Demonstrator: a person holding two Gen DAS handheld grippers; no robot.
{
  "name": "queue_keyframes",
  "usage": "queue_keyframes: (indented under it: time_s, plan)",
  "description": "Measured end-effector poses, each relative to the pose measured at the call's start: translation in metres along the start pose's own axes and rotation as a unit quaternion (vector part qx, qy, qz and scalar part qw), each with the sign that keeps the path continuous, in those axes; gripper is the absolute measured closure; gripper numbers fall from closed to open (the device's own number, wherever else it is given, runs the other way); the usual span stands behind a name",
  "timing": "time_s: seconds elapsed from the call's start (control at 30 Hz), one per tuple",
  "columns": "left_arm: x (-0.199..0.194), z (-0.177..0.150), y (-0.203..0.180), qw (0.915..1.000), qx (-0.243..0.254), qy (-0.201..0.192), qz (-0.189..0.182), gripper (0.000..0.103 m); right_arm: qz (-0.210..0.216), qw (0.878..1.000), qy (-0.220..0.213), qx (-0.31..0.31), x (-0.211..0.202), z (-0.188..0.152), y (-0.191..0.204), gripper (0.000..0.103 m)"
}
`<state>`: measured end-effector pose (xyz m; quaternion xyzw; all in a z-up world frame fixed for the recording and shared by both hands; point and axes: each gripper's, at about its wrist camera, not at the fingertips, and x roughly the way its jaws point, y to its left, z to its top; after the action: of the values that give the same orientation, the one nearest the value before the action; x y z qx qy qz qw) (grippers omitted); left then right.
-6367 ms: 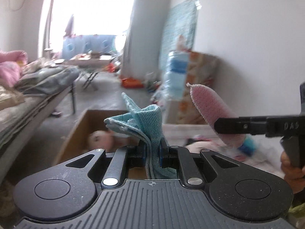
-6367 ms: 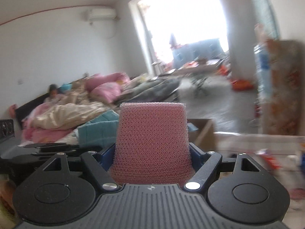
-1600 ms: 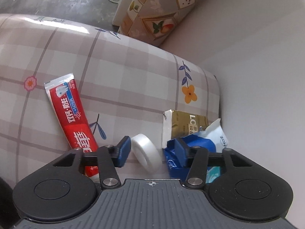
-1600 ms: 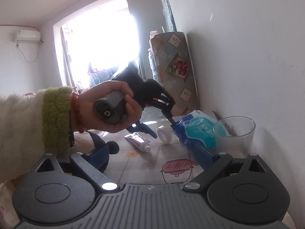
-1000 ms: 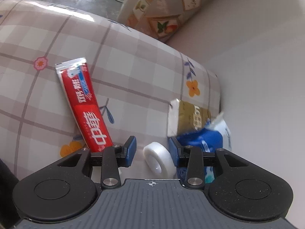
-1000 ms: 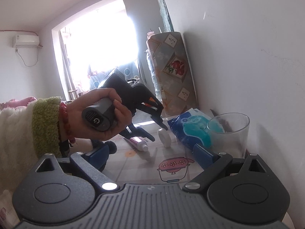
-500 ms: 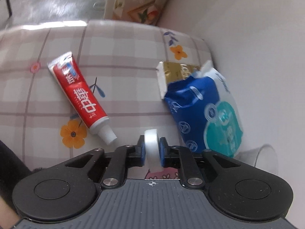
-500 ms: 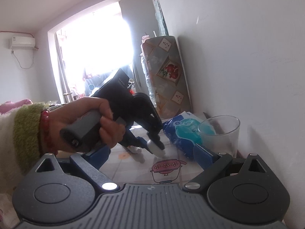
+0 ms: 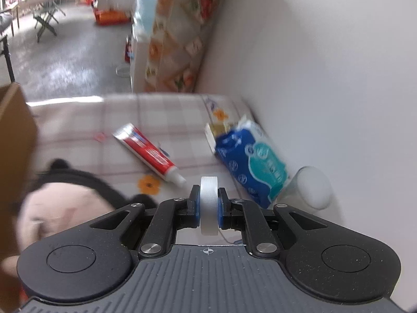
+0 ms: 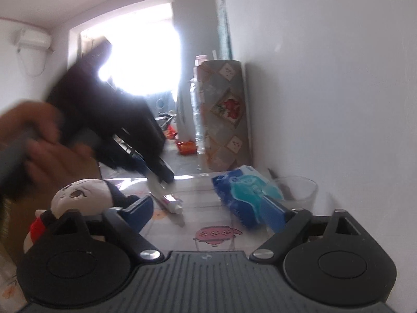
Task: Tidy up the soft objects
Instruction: 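Lift the tape roll with the left gripper while the right gripper grasps the red toothpaste, then carry the tape roll in the left gripper while the right gripper carries the toothpaste toward the box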
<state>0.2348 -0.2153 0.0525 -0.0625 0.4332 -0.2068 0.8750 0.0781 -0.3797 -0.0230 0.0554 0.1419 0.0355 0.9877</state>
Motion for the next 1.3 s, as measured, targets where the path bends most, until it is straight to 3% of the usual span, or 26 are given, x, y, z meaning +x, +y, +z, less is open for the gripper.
queue_keyframes:
  time_s: [0.07,0.2,0.37,0.47,0.6,0.73,0.8,0.83,0.87,1.07,1.3]
  plan:
    - [-0.028,-0.003,0.012,0.9997,-0.003,-0.023,-0.008,0.092,0.027,0.999,0.010,-0.017,0.009,0.007,0.006,0.033]
    - [-0.068,-0.011,0.036,0.9976,-0.013,-0.066,-0.017,0.092,0.057,0.995,0.042,-0.072,0.050,0.027,0.022,0.041]
    - [-0.089,-0.022,0.072,0.9949,-0.043,-0.085,-0.034,0.092,0.127,0.980,0.119,-0.093,0.130,0.050,0.040,0.043]
    - [-0.092,-0.029,0.095,0.9935,-0.060,-0.087,-0.042,0.092,0.147,0.969,0.168,-0.108,0.183,0.050,0.052,0.043]
    - [-0.096,-0.036,0.122,0.9922,-0.077,-0.085,-0.049,0.092,0.128,0.958,0.222,-0.127,0.240,0.040,0.062,0.043]
    - [-0.104,-0.043,0.146,0.9898,-0.095,-0.089,-0.058,0.092,0.105,0.949,0.257,-0.152,0.272,0.027,0.067,0.044]
    - [-0.104,-0.046,0.152,0.9885,-0.103,-0.091,-0.064,0.092,0.094,0.944,0.276,-0.155,0.280,0.020,0.066,0.049]
    - [-0.106,-0.049,0.155,0.9878,-0.107,-0.091,-0.067,0.092,0.094,0.945,0.277,-0.143,0.278,0.021,0.063,0.064]
    - [-0.107,-0.052,0.158,0.9871,-0.111,-0.091,-0.071,0.092,0.099,0.944,0.285,-0.132,0.279,0.022,0.063,0.068]
    - [-0.124,-0.067,0.167,0.9830,-0.127,-0.100,-0.087,0.092,0.080,0.940,0.314,-0.110,0.263,0.023,0.058,0.072]
    - [-0.152,-0.094,0.173,0.9762,-0.153,-0.115,-0.103,0.092,0.052,0.926,0.368,-0.065,0.207,0.021,0.037,0.072]
